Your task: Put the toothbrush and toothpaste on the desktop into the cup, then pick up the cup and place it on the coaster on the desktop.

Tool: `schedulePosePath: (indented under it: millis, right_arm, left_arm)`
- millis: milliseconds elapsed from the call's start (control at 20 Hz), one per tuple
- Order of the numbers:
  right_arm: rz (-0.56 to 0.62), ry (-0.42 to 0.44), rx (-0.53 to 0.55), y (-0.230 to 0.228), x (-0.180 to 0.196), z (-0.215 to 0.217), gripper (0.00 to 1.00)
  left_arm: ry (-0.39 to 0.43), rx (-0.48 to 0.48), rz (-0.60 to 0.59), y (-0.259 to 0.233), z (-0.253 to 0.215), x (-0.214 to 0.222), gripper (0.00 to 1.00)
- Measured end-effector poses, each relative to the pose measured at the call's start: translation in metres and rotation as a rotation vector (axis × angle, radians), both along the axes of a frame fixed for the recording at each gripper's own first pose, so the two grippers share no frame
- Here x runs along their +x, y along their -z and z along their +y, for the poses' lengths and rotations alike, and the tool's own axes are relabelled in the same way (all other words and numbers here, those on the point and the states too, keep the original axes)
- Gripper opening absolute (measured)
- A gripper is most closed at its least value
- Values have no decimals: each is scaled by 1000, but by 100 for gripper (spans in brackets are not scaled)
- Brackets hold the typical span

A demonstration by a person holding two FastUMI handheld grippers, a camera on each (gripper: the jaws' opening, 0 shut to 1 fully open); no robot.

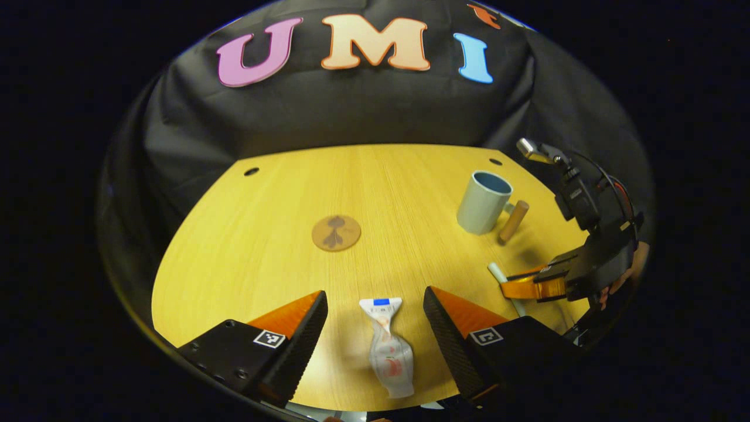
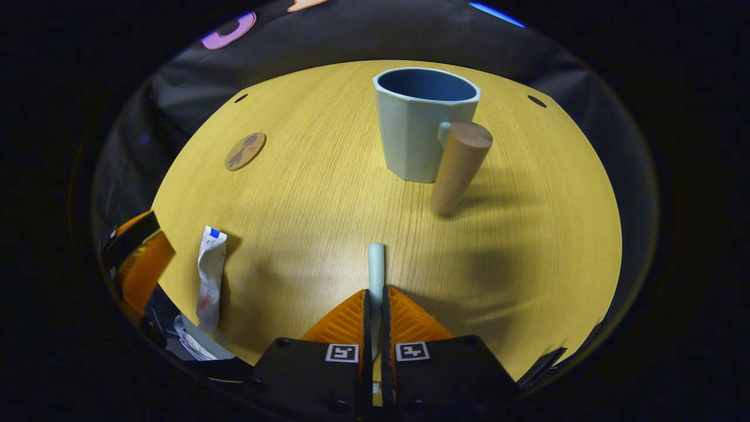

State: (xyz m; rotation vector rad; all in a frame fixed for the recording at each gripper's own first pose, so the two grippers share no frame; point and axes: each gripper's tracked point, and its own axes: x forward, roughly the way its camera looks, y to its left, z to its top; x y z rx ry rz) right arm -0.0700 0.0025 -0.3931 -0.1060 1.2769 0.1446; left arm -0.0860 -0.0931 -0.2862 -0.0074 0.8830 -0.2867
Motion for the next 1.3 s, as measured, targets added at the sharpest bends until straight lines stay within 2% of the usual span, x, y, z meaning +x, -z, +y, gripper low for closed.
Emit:
schedulePosePath:
  millis: [350, 600, 700, 750, 800, 900, 1000, 1100, 1150, 1300]
  right_arm:
    - [-12, -11, 10, 0, 0, 0, 9]
    - [-25, -33, 12, -1, 1, -1, 9]
    - [-26, -35, 14, -1, 0, 0, 9]
    - [-27, -39, 15, 0, 0, 0, 9]
    - [-29, -44, 14, 0, 0, 0, 8]
    - [-33, -55, 11, -1, 0, 0, 9]
    - [-38, -60, 15, -1, 0, 0, 9]
    - [-43, -60, 23, -1, 0, 0, 8]
    - [-44, -57, 26, 0, -1, 0, 8]
    - [-46, -45, 35, -1, 0, 0, 9]
  left_arm:
    - [43, 70, 148, 44, -1, -19, 98]
    - [48, 62, 220, 59, -9, -31, 88]
    - [56, 80, 222, 61, -8, -30, 87]
    - [58, 81, 216, 62, -10, -28, 83]
    - [51, 82, 233, 62, -10, -29, 84]
    - [19, 79, 248, 62, -11, -26, 80]
    - [-8, 56, 209, 61, -12, -18, 60]
    - [-41, 14, 171, 61, -12, -13, 19]
    - [-40, 4, 172, 60, -11, -15, 12]
    - [-64, -26, 165, 59, -11, -12, 3]
